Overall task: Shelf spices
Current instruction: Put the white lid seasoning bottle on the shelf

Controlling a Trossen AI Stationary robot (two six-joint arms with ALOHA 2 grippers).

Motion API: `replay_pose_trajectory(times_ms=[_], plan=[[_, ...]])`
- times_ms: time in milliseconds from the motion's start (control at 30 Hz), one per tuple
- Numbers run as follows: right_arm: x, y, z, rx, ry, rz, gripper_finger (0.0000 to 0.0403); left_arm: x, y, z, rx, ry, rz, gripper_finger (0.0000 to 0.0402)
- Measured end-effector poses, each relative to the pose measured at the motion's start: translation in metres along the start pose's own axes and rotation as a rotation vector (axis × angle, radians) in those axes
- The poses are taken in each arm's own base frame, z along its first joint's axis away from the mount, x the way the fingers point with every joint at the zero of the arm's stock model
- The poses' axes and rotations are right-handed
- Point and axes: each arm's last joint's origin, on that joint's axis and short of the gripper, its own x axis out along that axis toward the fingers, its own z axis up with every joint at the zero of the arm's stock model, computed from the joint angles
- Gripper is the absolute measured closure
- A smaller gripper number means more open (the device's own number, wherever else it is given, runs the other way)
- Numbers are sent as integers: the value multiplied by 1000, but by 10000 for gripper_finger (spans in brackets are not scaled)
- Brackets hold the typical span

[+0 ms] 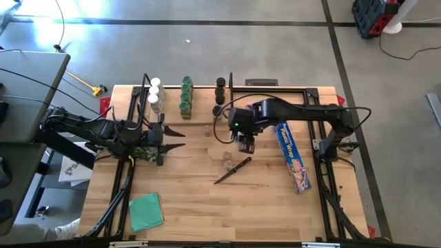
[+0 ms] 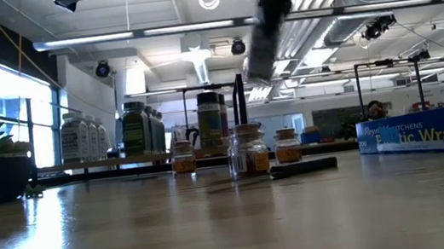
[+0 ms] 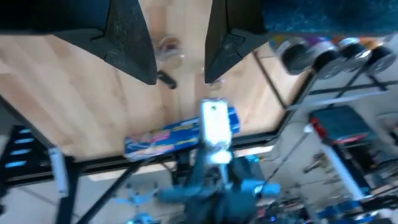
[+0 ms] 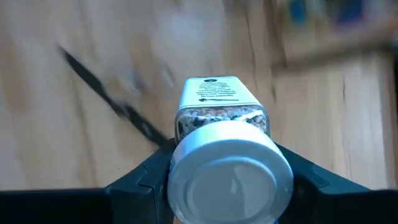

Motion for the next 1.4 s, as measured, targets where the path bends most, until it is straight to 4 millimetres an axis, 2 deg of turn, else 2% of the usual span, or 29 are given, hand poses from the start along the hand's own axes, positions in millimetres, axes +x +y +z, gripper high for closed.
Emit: replay_pose_trajectory(times_ms=[100,267,433,633,1033,1267,1333,1400], plan=[[-17,11,14,-38,-155,26,221,0,1,1,-29,-5,12,255],[-22,19,28,-83,-308,60,221,3,-4,0,-111,3,-102,214],[-9,22,37,-81,-323,73,221,20,-10,-4,-108,47,-80,160],[8,27,46,-89,-320,124,221,50,-17,-8,-22,69,69,116],[5,43,49,-122,-370,177,221,96,-15,-21,-109,76,-56,112],[3,48,50,-131,-394,193,221,114,-11,-31,-118,100,-14,113],[3,48,50,-121,-390,195,221,116,-10,-32,-108,95,-20,121],[3,48,49,-109,-384,198,221,117,-11,-32,-94,92,-31,145]])
